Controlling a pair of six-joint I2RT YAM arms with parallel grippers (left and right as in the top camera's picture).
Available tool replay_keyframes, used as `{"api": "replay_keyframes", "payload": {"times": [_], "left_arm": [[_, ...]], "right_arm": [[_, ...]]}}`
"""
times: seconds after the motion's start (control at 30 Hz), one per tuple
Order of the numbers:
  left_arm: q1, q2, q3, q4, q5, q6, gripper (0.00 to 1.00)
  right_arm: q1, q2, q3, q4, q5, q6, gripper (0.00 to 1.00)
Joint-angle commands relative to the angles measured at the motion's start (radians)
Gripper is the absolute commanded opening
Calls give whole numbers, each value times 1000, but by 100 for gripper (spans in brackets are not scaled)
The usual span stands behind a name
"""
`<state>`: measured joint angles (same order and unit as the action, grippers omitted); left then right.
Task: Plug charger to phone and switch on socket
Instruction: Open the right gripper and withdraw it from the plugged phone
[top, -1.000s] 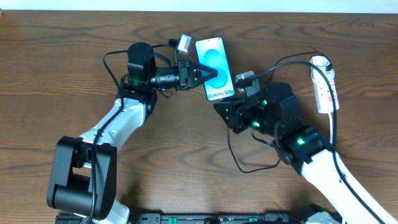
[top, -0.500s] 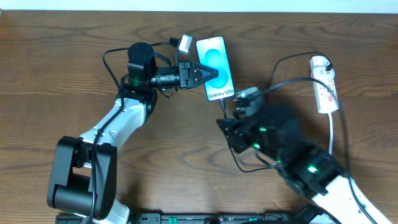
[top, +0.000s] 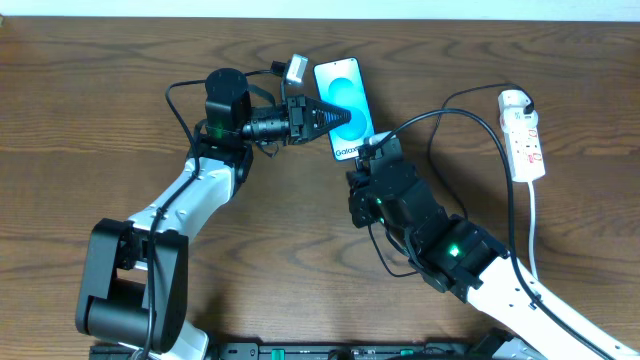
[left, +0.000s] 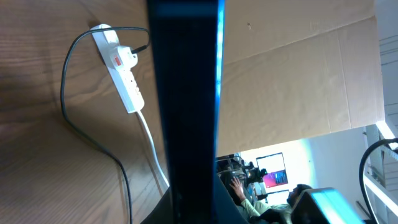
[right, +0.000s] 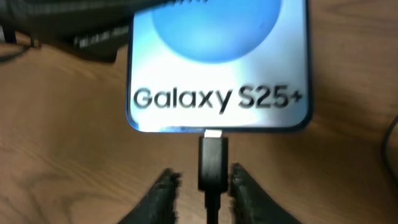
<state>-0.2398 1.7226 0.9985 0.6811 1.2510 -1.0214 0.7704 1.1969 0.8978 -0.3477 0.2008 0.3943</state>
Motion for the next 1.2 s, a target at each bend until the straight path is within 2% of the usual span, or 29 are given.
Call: {"api": "replay_keyframes", "payload": {"times": [0.0, 0.17, 0.37, 0.5, 0.6, 0.63, 0.7, 0.73, 0.83, 0.9, 1.03, 1.07, 1.17], "left_arm": [[-2, -3, 7, 13, 22, 4, 7], [-2, -3, 7, 13, 41, 26, 7], [-7, -3, 6, 13, 66, 37, 7], [-22, -3, 6, 13, 77, 37, 8], [-37, -3, 6, 13, 71, 37, 7], [-39, -3, 6, 13, 66, 36, 7], [-39, -3, 6, 13, 48, 31, 7], [-39, -3, 6, 13, 29, 19, 7], [-39, -3, 6, 13, -66, -46, 7], [-40, -3, 6, 13, -131, -101, 7], [-51, -4, 8, 14, -262, -196, 8], [-59, -4, 11, 15, -298, -216, 7], [-93, -4, 33, 16, -385, -241, 7]], "right_arm": [[7, 0, 5, 25, 51, 9, 17], [8, 0, 5, 47, 32, 9, 1], [5, 0, 5, 146, 32, -60, 1], [5, 0, 5, 112, 28, -50, 2], [6, -11, 6, 120, 25, -50, 12], [6, -20, 7, 119, 25, -50, 19], [5, -43, 7, 112, 25, -50, 40], [5, -60, 7, 103, 25, -50, 46], [-2, -130, 7, 51, 25, -42, 63], [-8, -200, 8, -7, 26, -26, 71], [-37, -372, 8, -124, 38, -24, 96], [-46, -416, 8, -148, 50, -24, 99], [-79, -568, 8, -213, 116, -25, 99]]}}
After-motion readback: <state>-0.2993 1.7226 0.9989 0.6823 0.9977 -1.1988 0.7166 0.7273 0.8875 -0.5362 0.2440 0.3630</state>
